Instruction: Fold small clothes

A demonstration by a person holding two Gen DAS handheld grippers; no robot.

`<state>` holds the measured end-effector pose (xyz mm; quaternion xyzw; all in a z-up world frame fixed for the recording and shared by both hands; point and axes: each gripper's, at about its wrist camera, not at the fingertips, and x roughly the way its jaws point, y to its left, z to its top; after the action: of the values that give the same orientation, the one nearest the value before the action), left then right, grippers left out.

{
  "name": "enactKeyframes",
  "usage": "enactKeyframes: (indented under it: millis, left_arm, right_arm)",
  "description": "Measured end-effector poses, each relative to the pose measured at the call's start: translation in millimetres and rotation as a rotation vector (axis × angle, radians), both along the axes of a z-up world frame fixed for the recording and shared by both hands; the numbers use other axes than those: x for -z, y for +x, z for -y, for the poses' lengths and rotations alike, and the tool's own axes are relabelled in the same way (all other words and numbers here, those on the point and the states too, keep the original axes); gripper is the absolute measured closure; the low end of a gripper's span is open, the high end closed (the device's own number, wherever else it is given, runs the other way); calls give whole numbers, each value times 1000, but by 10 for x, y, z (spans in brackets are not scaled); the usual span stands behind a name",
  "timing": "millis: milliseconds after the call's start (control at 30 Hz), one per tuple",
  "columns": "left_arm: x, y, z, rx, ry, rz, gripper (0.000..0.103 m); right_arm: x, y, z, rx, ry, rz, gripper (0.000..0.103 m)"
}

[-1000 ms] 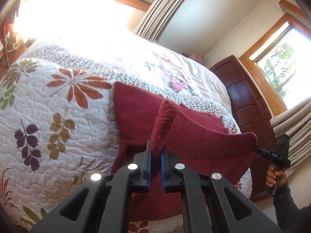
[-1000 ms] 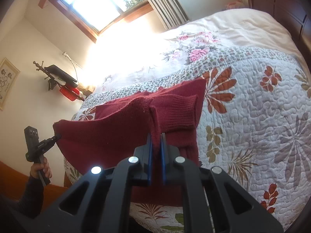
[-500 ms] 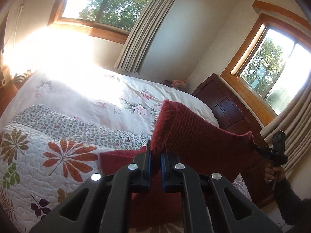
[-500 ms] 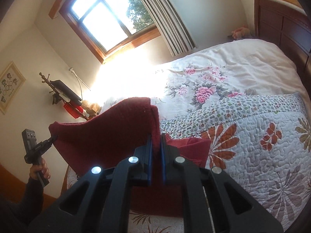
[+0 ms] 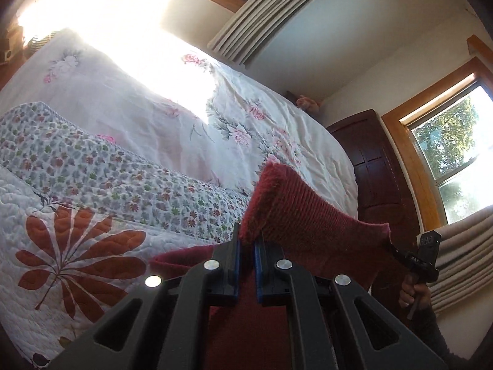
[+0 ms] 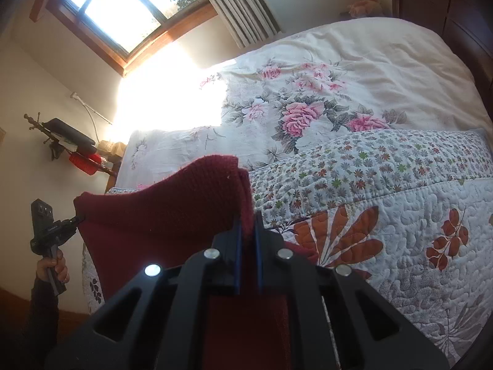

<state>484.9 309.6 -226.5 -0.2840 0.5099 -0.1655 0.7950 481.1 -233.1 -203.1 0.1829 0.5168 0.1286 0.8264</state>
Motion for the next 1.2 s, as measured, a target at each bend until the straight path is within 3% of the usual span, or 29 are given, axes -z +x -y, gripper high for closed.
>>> enactKeyframes:
  millis: [200, 333, 433, 633, 733, 933, 1000, 1067, 1200]
  left_arm:
    - [804, 349, -2, -23, -32, -269, 97]
    - [1142, 449, -17, -40, -60, -383, 97]
    - [1249, 505, -52, -59, -98, -433, 97]
    - [1033, 619, -84, -54, -141, -394, 97]
    - [981, 688, -51, -41, -78, -366, 97]
    - [1367, 697, -4, -35, 41, -439, 97]
    - [1369, 645, -49, -59, 30, -426, 95]
    - [1227, 568, -117, -93, 75, -386, 84]
    - [577, 315, -98, -121, 251, -192, 81]
  right_arm:
    - [643, 340, -111, 2, -81, -152, 97]
    - [1051, 474, -85, 9, -80, -270, 97]
    - [1180, 490, -71, 9, -83, -314, 97]
    - [936, 538, 19, 30, -32, -247, 97]
    - [960, 597, 22, 30, -36, -255, 97]
    - [1358, 590, -14, 25, -38, -353, 95]
    - [1381, 543, 10, 32, -37, -355, 85]
    - [1302, 464, 83, 51, -11, -335, 79]
    - [873, 151, 144, 65, -34, -183, 78]
